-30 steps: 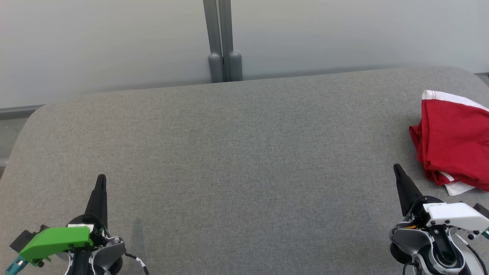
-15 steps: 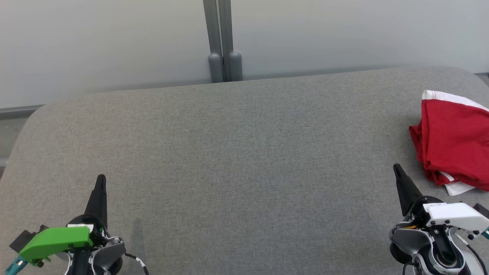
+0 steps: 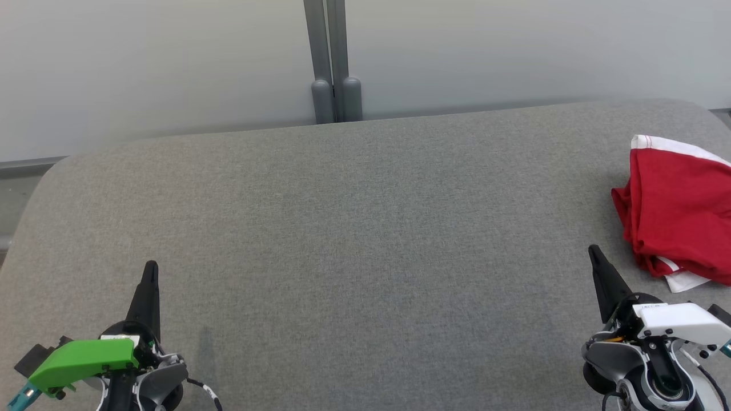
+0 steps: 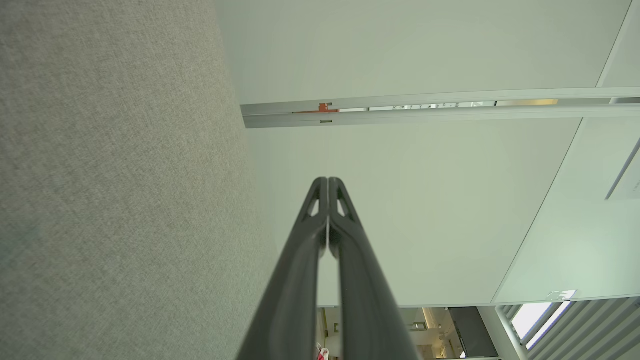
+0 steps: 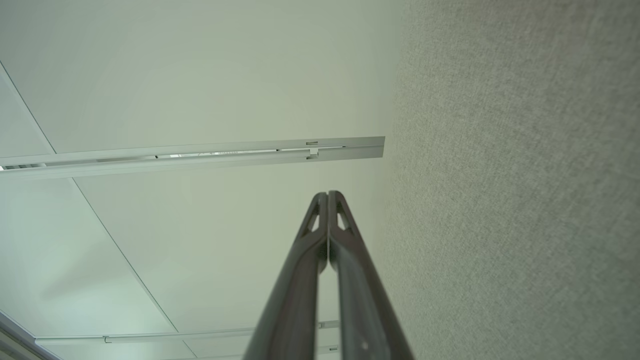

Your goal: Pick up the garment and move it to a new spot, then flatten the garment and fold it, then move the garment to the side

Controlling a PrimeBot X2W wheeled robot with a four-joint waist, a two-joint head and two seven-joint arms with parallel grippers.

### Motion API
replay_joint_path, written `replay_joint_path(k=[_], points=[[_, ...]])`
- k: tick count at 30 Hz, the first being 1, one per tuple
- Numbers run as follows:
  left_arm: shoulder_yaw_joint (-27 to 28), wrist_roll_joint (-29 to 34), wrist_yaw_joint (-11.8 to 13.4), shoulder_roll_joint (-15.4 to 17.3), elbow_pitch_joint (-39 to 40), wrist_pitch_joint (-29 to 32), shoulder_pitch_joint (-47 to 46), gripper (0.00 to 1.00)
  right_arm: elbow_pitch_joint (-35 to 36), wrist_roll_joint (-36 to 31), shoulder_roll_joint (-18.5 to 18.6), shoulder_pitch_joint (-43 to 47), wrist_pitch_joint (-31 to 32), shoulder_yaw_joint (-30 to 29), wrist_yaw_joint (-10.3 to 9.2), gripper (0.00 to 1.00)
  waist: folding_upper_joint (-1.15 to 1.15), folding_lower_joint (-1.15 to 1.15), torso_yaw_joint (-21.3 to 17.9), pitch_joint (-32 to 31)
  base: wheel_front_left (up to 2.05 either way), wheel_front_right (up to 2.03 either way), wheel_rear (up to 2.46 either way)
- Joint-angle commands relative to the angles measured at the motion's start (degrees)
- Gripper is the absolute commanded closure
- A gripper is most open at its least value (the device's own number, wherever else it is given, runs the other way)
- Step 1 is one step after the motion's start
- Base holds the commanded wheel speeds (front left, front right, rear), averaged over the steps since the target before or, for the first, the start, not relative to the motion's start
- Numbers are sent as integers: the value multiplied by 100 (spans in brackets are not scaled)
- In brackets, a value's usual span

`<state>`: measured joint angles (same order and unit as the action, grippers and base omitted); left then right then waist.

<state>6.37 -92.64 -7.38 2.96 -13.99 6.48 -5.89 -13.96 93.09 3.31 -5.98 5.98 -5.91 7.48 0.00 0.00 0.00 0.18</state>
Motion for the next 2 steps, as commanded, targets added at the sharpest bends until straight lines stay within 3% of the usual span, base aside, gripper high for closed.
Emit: replay_joint_path(k=[1, 2], points=[[21, 27, -27, 8, -10, 14, -69, 100, -10, -35, 1, -40, 29, -12, 2, 100, 0, 0, 0, 0, 0, 0, 0], [22, 27, -27, 9, -10, 14, -69, 100, -11, -36, 0, -40, 30, -13, 2, 100, 0, 0, 0, 0, 0, 0, 0]])
